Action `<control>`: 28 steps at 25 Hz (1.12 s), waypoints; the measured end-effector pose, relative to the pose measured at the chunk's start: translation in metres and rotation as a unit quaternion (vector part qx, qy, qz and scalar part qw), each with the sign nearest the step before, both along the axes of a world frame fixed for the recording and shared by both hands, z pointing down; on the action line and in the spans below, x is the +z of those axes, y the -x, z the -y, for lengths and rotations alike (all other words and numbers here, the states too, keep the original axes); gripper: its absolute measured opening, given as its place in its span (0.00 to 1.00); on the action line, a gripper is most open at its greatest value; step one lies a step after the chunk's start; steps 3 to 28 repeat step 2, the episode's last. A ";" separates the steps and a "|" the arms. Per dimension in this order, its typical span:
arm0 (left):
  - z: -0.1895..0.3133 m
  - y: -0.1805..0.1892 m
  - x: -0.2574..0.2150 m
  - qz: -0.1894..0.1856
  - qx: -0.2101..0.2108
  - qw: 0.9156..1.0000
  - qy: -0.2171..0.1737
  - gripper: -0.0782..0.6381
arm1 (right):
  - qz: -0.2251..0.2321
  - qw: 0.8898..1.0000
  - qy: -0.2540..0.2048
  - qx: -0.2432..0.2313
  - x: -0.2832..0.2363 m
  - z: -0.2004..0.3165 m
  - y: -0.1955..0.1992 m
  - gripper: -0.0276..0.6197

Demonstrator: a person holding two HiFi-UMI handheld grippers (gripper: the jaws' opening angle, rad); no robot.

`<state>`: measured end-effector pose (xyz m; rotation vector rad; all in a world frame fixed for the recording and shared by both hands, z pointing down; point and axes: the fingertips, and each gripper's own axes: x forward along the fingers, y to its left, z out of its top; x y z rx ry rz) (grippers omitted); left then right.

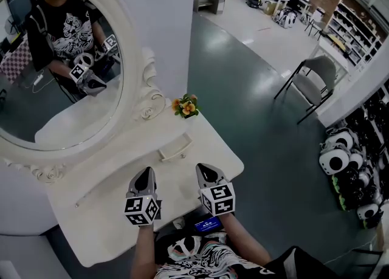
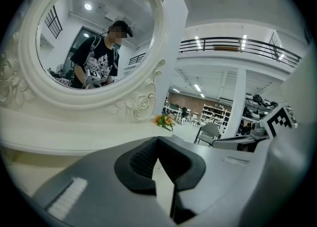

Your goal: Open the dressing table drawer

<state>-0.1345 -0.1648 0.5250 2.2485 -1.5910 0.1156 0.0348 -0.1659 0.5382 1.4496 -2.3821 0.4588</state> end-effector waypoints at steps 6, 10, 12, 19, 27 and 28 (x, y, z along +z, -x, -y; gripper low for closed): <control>0.003 -0.001 0.002 0.002 0.002 1.000 0.001 0.11 | -0.001 1.000 0.001 0.000 0.001 0.002 -0.001 0.04; 0.003 -0.001 0.002 0.002 0.002 1.000 0.001 0.11 | -0.001 1.000 0.001 0.000 0.001 0.002 -0.001 0.04; 0.003 -0.001 0.002 0.002 0.002 1.000 0.001 0.11 | -0.001 1.000 0.001 0.000 0.001 0.002 -0.001 0.04; 0.003 -0.001 0.002 0.002 0.002 1.000 0.001 0.11 | -0.001 1.000 0.001 0.000 0.001 0.002 -0.001 0.04; 0.003 -0.001 0.002 0.002 0.002 1.000 0.001 0.11 | -0.001 1.000 0.001 0.000 0.001 0.002 -0.001 0.04; 0.003 -0.001 0.002 0.002 0.002 1.000 0.001 0.11 | -0.001 1.000 0.001 0.000 0.001 0.002 -0.001 0.04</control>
